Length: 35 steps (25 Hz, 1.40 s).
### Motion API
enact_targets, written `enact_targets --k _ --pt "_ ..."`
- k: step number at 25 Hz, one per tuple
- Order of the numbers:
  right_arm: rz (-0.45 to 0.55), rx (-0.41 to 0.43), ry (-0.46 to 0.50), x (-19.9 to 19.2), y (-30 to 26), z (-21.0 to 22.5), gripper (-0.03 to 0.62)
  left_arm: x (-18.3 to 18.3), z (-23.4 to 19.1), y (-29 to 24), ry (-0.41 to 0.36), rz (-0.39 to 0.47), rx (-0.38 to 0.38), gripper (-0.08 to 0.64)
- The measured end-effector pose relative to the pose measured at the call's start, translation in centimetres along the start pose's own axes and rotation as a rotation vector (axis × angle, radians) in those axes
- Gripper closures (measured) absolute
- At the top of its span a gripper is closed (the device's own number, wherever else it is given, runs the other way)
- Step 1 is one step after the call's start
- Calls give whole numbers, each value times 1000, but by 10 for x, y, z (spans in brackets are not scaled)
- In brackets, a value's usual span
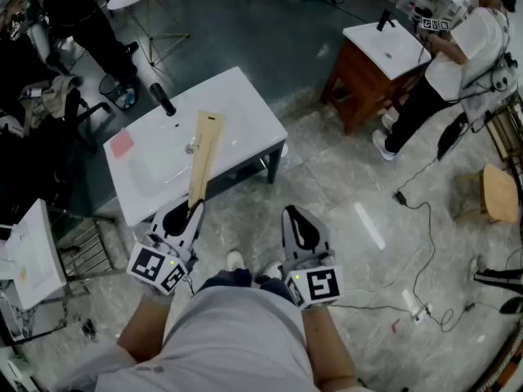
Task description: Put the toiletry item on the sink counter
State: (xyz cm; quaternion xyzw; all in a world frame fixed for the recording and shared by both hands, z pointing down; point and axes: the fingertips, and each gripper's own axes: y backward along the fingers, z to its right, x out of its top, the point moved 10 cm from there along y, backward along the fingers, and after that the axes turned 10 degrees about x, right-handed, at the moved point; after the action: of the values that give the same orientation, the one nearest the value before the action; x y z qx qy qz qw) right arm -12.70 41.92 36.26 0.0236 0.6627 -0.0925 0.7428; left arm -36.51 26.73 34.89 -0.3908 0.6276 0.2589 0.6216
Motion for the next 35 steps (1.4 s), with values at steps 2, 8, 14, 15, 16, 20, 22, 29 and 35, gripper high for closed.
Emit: enact_targets --k 2,8,14,15,16,20,22,29,35 --pt "-2 -4 3 -1 -6 -7 563 -2 -8 2 6 -6 -15 495" --pt "-11 -29 21 -1 -28 -23 563 -9 -34 1 21 -34 -72 495" --pt "13 -73 23 1 -58 -29 561 -8 -69 -9 34 -16 -107 495" --pt "21 -81 24 2 -63 -29 561 -8 -74 -11 35 -14 -112 495" --pt "25 -88 26 3 -68 -28 561 -8 -79 -13 37 -13 -115 496" --pt "27 -106 33 9 -82 -23 561 -6 -91 -20 44 -10 -120 495" --pt "29 -111 30 9 -88 -16 561 -5 -95 -26 44 -9 -115 495" --pt "31 -80 26 5 -118 20 561 -8 -105 -51 37 -5 -65 497" --pt "21 -20 21 8 -141 79 561 -10 -97 -97 41 -28 2 495"
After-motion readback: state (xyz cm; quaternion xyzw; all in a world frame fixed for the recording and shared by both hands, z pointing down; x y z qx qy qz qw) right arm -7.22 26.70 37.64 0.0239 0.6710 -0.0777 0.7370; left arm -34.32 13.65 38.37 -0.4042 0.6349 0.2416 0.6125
